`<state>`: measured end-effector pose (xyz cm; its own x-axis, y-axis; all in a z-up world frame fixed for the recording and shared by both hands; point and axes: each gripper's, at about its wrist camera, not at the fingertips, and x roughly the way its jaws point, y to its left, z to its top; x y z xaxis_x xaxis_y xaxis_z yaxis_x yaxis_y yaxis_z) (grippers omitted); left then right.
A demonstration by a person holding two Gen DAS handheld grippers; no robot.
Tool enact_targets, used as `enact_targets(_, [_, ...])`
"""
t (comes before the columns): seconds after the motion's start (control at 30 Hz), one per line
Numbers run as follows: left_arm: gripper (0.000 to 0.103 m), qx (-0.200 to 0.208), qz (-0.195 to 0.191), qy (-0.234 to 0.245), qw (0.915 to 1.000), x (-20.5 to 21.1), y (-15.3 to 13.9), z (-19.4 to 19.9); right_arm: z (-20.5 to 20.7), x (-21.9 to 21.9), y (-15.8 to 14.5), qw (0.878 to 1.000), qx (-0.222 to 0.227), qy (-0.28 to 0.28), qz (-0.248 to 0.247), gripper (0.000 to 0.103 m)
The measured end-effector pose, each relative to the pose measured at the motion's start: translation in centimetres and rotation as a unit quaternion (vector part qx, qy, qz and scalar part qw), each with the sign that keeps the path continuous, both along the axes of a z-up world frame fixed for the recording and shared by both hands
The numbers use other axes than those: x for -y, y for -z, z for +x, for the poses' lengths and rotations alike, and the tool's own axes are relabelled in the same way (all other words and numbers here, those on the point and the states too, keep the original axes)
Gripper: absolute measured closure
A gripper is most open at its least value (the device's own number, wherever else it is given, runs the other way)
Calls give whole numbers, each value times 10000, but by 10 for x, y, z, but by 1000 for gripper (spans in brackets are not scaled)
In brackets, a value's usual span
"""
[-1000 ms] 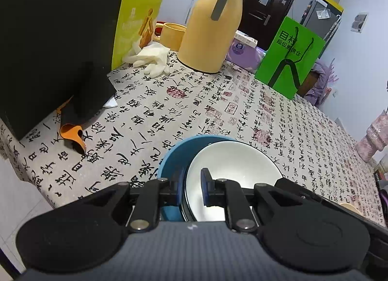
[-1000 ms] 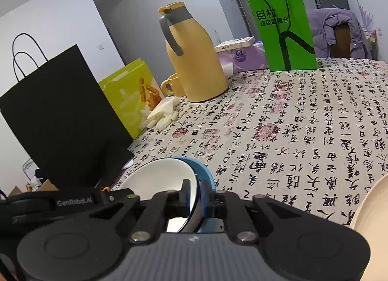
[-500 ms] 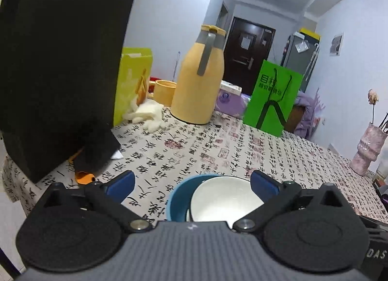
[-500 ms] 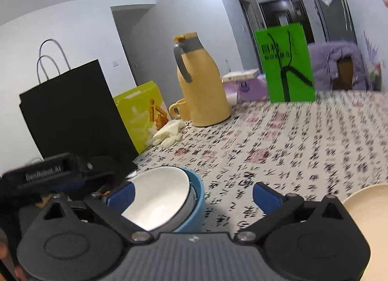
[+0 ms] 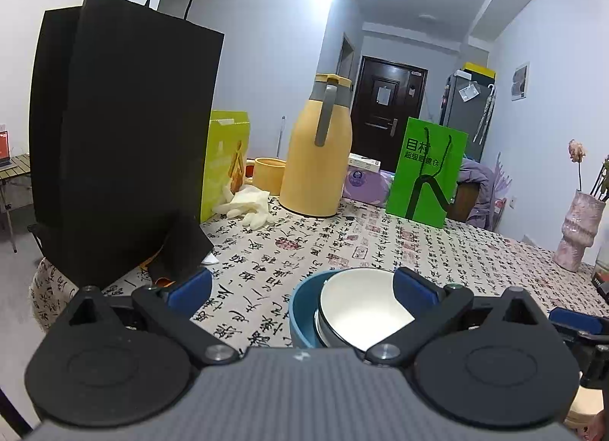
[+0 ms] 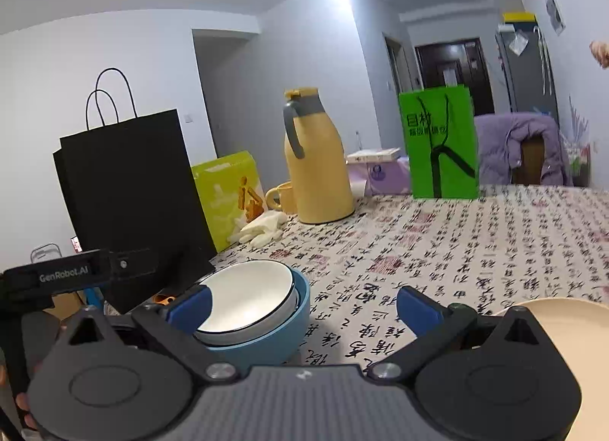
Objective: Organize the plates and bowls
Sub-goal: 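Pull both open grippers back from the stacked bowls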
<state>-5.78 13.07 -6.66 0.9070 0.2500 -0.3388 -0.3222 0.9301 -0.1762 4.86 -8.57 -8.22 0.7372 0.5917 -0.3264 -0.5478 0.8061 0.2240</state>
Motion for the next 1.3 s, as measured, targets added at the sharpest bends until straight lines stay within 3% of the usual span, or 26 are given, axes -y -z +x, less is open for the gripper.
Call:
enact_targets(0.33, [0, 64, 14, 38, 10000, 8, 2, -24, -27, -3, -1, 9987, 55, 152, -492, 0])
enact_targets(0.47, [0, 127, 43, 95, 9999, 10, 2, -31, -38, 0, -3, 9983, 149, 364, -441, 0])
enact_targets(0.73, [0, 181, -54, 212, 9996, 5, 1, -35, -38, -3, -4, 9988, -87, 286, -391, 0])
enact_targets(1.3, [0, -53, -315, 256, 9992, -25, 13, -3, 6, -31, 1, 9966, -556, 107, -594, 0])
